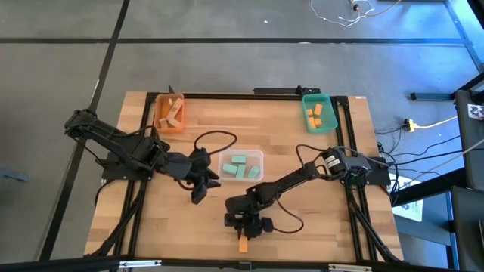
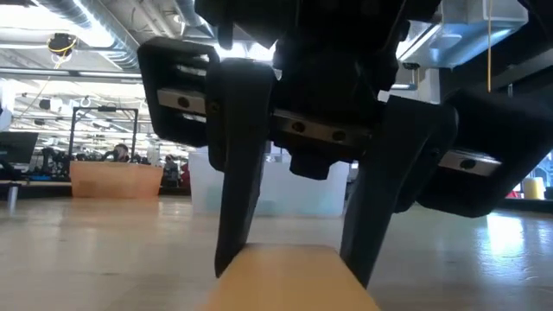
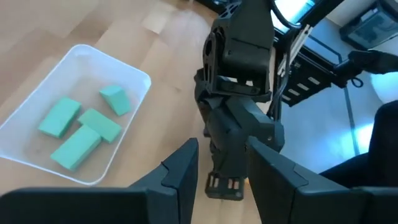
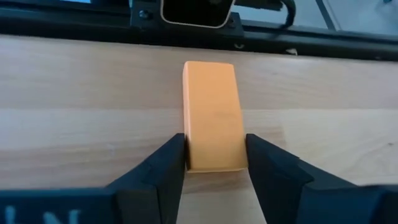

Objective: Sort & place blocks by color
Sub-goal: Put the yellow block into the blue bin

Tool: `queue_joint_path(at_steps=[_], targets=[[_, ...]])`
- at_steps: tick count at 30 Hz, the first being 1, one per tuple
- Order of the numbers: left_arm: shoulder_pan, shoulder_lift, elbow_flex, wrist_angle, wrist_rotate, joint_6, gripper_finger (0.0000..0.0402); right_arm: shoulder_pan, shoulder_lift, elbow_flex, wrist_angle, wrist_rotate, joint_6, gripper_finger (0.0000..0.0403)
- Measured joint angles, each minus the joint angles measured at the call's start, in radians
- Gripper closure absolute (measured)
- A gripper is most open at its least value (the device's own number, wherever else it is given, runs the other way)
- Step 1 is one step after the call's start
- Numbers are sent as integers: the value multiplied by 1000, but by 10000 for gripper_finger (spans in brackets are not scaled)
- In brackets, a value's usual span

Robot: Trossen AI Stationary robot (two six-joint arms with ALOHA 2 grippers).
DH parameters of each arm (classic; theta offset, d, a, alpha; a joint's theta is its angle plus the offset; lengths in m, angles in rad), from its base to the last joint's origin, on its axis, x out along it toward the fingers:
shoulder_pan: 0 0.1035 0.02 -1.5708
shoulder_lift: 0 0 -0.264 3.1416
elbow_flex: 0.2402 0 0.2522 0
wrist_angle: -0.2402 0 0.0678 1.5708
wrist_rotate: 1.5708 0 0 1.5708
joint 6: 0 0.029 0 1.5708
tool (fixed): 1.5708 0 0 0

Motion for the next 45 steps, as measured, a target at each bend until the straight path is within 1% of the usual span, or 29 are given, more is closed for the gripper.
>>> queue_joint_path(at_steps=[2, 7, 10, 13, 14, 21, 23, 26, 30, 36, 41, 45], targets=[[-3, 0, 0, 0, 15, 0, 278, -4, 1, 0, -3, 4, 22, 234], [-19, 0, 0, 0, 94, 0, 278, -10, 2, 0, -8, 5, 24, 238], [-27, 0, 0, -3, 97, 1, 278, -17, 2, 0, -10, 5, 48, 248], [-27, 0, 0, -10, 84, 1, 278, -32, 3, 0, -6, 22, 92, 272], [-27, 0, 0, -13, 81, 1, 278, -40, 2, 0, -6, 34, 104, 275], [-27, 0, 0, -20, 80, 1, 278, -97, 2, 1, -10, 46, 215, 275], [-27, 0, 0, -21, 80, 1, 278, -119, 1, 9, -35, 43, 239, 275], [-27, 0, 0, -23, 74, 1, 278, -144, 2, 62, -155, 45, 247, 275], [-27, 0, 0, -36, 52, 1, 278, -180, 10, 167, -396, 30, 240, 275], [-26, -8, 0, -63, 46, 3, 278, -226, 11, 333, -699, 107, 142, 275], [-27, -11, 0, -107, 42, 8, 278, -254, 11, 412, -811, 134, 119, 275], [-35, -11, 0, -152, 49, 48, 278, -272, 11, 469, -885, 137, 123, 275]])
